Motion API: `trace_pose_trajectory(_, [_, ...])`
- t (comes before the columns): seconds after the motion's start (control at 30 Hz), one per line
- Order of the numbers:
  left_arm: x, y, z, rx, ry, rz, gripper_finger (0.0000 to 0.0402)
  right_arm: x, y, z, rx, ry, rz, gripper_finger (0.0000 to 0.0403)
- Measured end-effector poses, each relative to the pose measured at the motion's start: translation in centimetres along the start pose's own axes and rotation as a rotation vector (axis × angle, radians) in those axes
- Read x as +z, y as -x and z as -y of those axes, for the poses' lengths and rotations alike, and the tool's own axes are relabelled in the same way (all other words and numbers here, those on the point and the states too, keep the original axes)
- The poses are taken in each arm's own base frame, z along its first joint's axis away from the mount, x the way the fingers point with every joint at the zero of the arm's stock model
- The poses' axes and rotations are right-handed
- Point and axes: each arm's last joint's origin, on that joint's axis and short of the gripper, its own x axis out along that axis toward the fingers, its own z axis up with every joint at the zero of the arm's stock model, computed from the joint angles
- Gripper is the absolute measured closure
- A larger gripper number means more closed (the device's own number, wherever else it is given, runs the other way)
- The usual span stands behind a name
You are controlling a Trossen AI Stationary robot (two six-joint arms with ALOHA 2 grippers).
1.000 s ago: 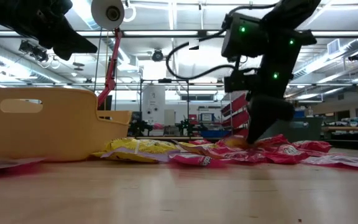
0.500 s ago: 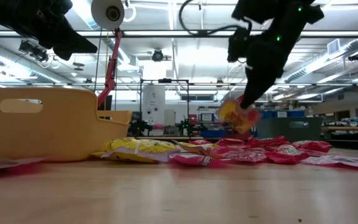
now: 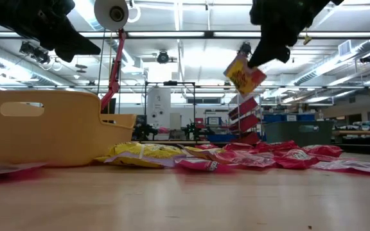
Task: Sort candy
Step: Put the yellow candy pack into the blue bin
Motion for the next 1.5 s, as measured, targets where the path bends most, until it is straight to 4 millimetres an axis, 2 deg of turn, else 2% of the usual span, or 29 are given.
trace_pose_trajectory(0.23, [0.0,0.0,0.0,0.0,0.0,0.0,0.0394,0.8,2.3,2.2,-0.13,-0.065,0.118,0.0403])
trace_pose_trajectory(0.4, [0.0,0.0,0.0,0.0,0.005,0.0,0.0394,0.6,3.5,4.0,-0.215,-0.125,0.121,0.0403])
trace_pose_trajectory(0.6, [0.0,0.0,0.0,0.0,0.007,0.001,0.0394,-0.5,4.5,6.5,-0.36,-0.361,0.056,0.0403])
trace_pose_trajectory(0.73, [0.0,0.0,0.0,0.0,0.008,0.003,0.0394,-0.9,4.7,7.8,-0.419,-0.452,0.03,0.0403])
trace_pose_trajectory(1.13, [0.0,0.0,0.0,0.0,0.007,0.001,0.0394,-1.2,5.2,10.9,-0.452,-0.553,-0.003,0.0403])
trace_pose_trajectory(1.5, [0.1,0.0,0.0,-0.001,0.01,0.006,0.0394,-1.6,5.4,13.4,-0.435,-0.541,-0.001,0.0403])
